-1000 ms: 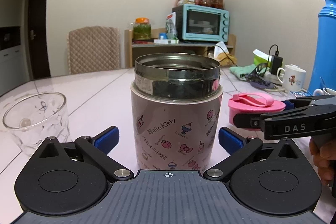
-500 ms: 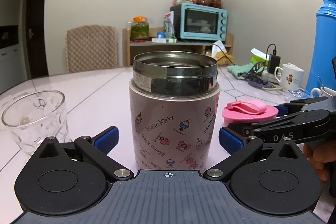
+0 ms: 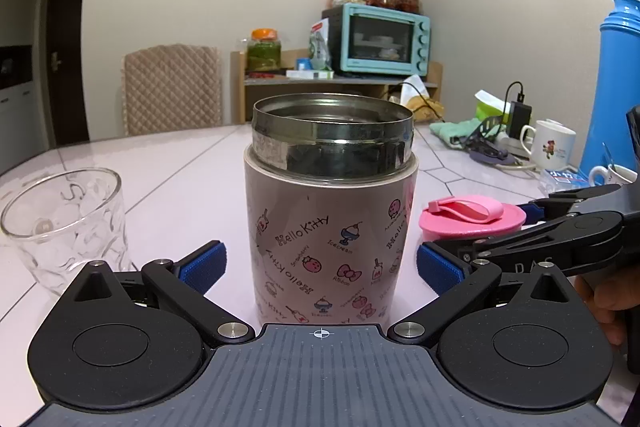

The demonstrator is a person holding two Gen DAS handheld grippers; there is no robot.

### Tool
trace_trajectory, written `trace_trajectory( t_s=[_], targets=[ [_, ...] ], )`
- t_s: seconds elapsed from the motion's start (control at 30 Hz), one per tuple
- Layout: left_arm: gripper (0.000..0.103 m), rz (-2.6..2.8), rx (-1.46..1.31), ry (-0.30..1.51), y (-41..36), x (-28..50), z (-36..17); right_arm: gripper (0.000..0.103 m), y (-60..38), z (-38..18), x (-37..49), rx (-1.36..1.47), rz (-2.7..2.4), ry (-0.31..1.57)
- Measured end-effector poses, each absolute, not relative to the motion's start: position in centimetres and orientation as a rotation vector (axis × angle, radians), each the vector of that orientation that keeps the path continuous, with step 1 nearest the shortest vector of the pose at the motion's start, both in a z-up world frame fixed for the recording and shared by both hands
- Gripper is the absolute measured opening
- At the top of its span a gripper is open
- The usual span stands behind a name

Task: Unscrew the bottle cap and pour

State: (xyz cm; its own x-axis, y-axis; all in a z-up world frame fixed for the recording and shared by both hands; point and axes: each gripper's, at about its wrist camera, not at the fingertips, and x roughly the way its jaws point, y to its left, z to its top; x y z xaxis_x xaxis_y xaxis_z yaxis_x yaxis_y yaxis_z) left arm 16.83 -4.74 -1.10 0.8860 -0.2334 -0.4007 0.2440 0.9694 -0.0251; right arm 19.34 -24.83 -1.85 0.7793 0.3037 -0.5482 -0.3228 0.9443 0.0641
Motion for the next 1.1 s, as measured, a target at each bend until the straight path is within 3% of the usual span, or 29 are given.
trace_trajectory(
  t_s=[0.83,1.1],
  targets=[
    [0.103,-0.258,0.029,0.422,-5.0,16.6,-1.1,0.087,-24.5,-3.4,19.5,-0.054,0.326,0.641],
    [0.103,-0.259,0.030,0.425,-4.6,15.8,-1.1,0.094,-24.7,-3.4,19.6,-0.056,0.321,0.654]
  ],
)
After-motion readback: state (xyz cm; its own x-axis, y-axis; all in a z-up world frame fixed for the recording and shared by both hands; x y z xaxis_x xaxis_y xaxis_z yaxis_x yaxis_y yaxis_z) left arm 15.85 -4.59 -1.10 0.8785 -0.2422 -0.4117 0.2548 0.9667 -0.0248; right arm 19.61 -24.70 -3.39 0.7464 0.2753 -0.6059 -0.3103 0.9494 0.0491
